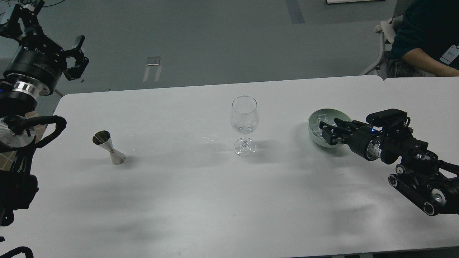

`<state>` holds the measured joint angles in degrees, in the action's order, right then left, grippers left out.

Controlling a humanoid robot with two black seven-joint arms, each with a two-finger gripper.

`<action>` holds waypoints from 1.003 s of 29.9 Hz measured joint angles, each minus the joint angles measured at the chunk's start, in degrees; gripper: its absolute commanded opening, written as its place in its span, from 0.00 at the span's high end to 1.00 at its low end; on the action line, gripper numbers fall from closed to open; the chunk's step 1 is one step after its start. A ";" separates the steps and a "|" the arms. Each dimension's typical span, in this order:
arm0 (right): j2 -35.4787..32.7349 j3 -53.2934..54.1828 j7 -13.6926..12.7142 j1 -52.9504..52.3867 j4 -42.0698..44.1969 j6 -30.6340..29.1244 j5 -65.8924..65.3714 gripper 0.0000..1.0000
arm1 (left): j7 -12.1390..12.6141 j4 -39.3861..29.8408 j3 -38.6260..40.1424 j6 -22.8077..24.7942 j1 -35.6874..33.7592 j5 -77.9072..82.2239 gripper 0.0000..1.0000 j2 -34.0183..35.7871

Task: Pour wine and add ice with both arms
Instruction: 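Reach the right gripper into the green bowl and grasp ice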

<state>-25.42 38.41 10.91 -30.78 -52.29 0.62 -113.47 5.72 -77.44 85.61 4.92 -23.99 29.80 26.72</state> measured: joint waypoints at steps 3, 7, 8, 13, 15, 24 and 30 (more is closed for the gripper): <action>0.00 0.00 -0.01 -0.13 0.00 0.07 0.00 0.52 | 0.00 0.00 0.00 0.00 0.00 0.00 0.02 0.00; -0.02 0.00 -0.02 -0.13 -0.01 0.08 0.00 0.57 | 0.00 -0.11 0.00 0.00 -0.03 0.00 0.02 0.00; -0.03 0.00 -0.02 -0.06 -0.03 0.08 0.00 0.59 | 0.00 -0.15 0.00 0.00 -0.09 0.00 0.02 0.00; -0.07 0.00 -0.02 0.24 -0.15 0.03 0.00 0.73 | 0.00 -0.17 0.00 0.00 -0.10 0.00 0.02 0.00; -0.07 0.00 -0.02 0.37 -0.23 0.02 0.00 0.75 | 0.00 -0.20 0.00 0.00 -0.10 0.00 0.02 0.00; -0.42 0.01 -0.07 0.01 -1.09 -0.02 0.11 0.95 | 0.00 -0.34 0.00 0.00 0.07 0.00 0.02 -0.08; -3.99 0.44 -0.17 -0.28 -5.98 0.15 0.44 0.95 | 0.08 -0.42 0.00 -0.07 0.06 0.00 0.02 -0.08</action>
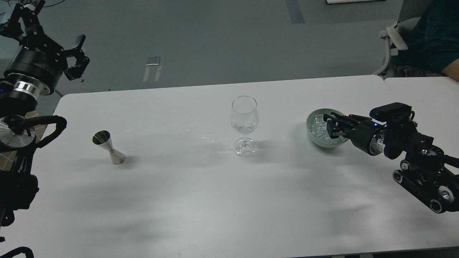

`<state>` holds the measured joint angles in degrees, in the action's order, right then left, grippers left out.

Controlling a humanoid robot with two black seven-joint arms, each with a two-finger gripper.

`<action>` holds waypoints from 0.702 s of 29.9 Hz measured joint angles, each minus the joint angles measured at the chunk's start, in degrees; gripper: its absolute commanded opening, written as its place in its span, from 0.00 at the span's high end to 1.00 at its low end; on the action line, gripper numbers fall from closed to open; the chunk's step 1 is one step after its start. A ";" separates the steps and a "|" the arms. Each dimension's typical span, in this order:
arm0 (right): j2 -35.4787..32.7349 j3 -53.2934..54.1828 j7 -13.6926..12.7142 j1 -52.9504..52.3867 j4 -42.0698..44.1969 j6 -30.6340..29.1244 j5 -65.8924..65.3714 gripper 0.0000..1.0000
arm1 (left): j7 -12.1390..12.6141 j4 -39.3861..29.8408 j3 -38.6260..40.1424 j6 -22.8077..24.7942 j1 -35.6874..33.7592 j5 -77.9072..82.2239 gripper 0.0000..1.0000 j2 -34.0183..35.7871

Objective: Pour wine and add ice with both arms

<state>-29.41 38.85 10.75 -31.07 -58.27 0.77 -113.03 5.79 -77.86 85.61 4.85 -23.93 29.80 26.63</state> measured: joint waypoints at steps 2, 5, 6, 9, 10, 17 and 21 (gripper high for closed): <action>-1.88 0.13 -0.02 -0.29 -2.77 0.01 0.05 0.95 | 0.00 -0.01 0.00 -0.02 0.00 0.00 0.02 0.01; -4.98 0.22 -0.04 -1.10 -7.20 0.04 0.09 0.95 | 0.00 -0.02 0.00 -0.02 -0.07 0.00 0.02 0.06; -5.84 0.22 -0.02 -1.20 -8.55 0.04 0.09 0.95 | 0.00 -0.02 0.00 -0.02 -0.07 0.00 0.02 0.07; -8.90 0.20 0.09 -2.14 -14.07 0.03 0.09 0.95 | 0.00 -0.02 0.00 -0.02 -0.07 0.00 0.02 0.08; -9.81 0.14 0.12 -2.63 -15.92 0.00 0.07 0.95 | 0.00 -0.02 0.03 -0.02 -0.06 0.00 0.02 0.08; -11.90 -1.58 0.22 -6.78 -24.19 -0.88 -1.97 0.95 | -0.07 -0.02 0.11 -0.02 -0.03 0.11 0.02 -1.24; -11.38 -5.86 0.29 -11.65 -24.98 -1.20 -2.74 0.95 | -0.07 -0.01 0.11 -0.02 -0.12 1.09 0.02 -1.49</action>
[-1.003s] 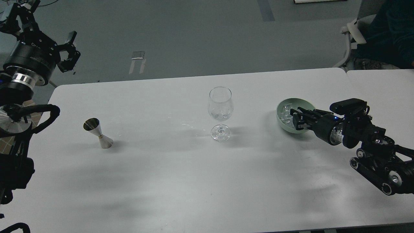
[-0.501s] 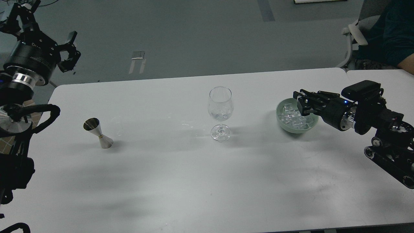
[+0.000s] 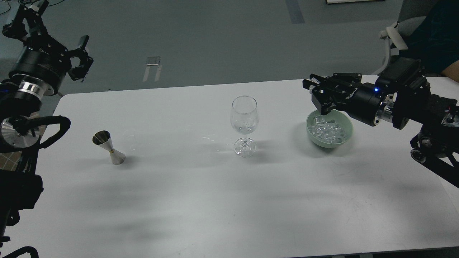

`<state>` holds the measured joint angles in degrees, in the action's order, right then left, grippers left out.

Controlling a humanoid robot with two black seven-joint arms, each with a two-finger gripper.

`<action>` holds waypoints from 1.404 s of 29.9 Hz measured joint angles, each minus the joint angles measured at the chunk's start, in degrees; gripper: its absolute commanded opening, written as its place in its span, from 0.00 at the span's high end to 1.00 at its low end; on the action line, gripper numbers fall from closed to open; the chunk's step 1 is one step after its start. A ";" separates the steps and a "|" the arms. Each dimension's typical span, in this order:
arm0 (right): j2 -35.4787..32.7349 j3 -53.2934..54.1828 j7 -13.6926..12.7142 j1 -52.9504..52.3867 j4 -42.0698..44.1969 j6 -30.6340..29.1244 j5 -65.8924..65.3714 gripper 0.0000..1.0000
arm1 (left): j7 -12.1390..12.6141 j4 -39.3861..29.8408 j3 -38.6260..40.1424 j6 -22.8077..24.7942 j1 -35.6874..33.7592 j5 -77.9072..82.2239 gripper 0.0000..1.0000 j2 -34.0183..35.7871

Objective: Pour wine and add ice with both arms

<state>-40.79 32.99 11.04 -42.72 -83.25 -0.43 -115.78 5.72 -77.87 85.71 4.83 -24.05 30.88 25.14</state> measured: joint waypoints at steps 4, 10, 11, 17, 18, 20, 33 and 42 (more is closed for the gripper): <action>3.56 -5.10 -0.07 -5.79 0.70 -0.27 -0.04 0.95 | 0.00 0.00 0.00 0.00 0.00 0.38 0.02 -0.38; 9.96 -7.63 -0.23 -9.87 4.38 -1.29 0.10 0.95 | -0.01 0.00 0.00 0.00 0.00 0.44 0.02 -1.19; 10.88 -7.75 -0.23 -10.39 5.09 -1.34 0.10 0.95 | -0.01 0.00 0.00 0.00 0.00 0.44 0.02 -1.21; 15.29 -9.29 -0.24 -12.93 9.00 -1.47 0.12 0.95 | -0.01 0.02 -0.08 0.00 -0.06 0.43 0.02 -1.23; 15.91 -9.54 -0.23 -13.08 9.40 -1.48 0.12 0.95 | -0.01 0.03 -0.10 0.00 -0.10 0.42 0.02 -1.23; 16.76 -9.84 -0.23 -13.24 9.77 -1.87 0.13 0.94 | -0.01 0.07 -0.10 0.00 -0.12 0.41 0.02 -1.19; 17.07 -11.52 0.47 -13.71 9.45 -5.44 0.61 0.92 | -0.01 0.09 -0.02 0.00 -0.21 0.48 0.02 -1.14; 17.31 -12.71 0.49 -14.76 9.48 -6.72 0.97 0.86 | -0.01 0.04 0.07 0.00 -0.20 0.49 0.02 -1.18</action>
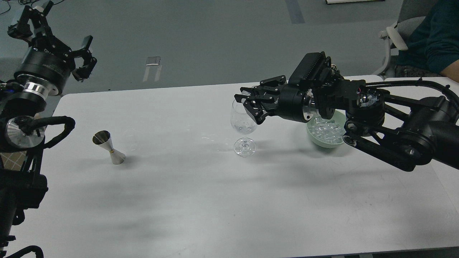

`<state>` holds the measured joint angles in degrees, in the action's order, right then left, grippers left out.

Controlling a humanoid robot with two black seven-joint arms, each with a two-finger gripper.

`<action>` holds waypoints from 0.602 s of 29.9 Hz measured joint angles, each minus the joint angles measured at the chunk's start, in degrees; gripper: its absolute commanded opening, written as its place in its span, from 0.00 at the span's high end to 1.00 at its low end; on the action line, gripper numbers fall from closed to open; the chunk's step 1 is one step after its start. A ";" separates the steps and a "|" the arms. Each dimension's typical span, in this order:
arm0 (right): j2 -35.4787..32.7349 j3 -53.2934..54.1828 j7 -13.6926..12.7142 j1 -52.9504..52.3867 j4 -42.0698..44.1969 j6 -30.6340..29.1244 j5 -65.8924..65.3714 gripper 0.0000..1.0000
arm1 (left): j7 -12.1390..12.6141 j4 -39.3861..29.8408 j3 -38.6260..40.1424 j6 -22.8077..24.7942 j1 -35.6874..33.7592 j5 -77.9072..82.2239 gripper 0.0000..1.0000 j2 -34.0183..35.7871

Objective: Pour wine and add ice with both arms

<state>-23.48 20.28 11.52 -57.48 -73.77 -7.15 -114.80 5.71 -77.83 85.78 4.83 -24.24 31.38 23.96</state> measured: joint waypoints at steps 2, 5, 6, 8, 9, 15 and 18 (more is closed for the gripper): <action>0.01 -0.11 0.00 0.00 0.02 -0.03 0.01 0.79 | 0.00 -0.02 0.00 0.00 0.00 0.00 0.02 0.00; 0.08 -0.23 0.00 -0.01 0.03 -0.07 0.08 0.79 | 0.00 -0.04 0.00 0.00 -0.20 0.00 0.02 0.00; 0.08 -0.27 0.00 -0.01 0.03 -0.10 0.09 0.78 | 0.00 -0.06 0.00 0.00 -0.24 0.00 0.02 0.00; 0.15 -0.31 0.00 0.00 0.03 -0.22 0.10 0.75 | 0.00 -0.06 0.00 0.00 -0.25 0.00 0.02 0.01; 0.24 -0.31 0.00 0.01 0.03 -0.26 0.11 0.75 | 0.00 -0.06 0.00 0.00 -0.26 0.00 0.02 0.01; 0.75 -0.33 -0.09 0.16 0.13 -0.36 0.19 0.67 | -0.02 -0.06 0.08 0.00 -0.27 0.00 0.02 0.04; 0.79 -0.33 -0.10 0.15 0.19 -0.46 0.19 0.64 | -0.09 -0.06 0.24 0.04 -0.27 0.00 0.02 0.11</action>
<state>-22.69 19.95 11.42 -57.32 -73.58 -7.61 -114.61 5.62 -77.89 86.02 4.88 -24.51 31.38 24.07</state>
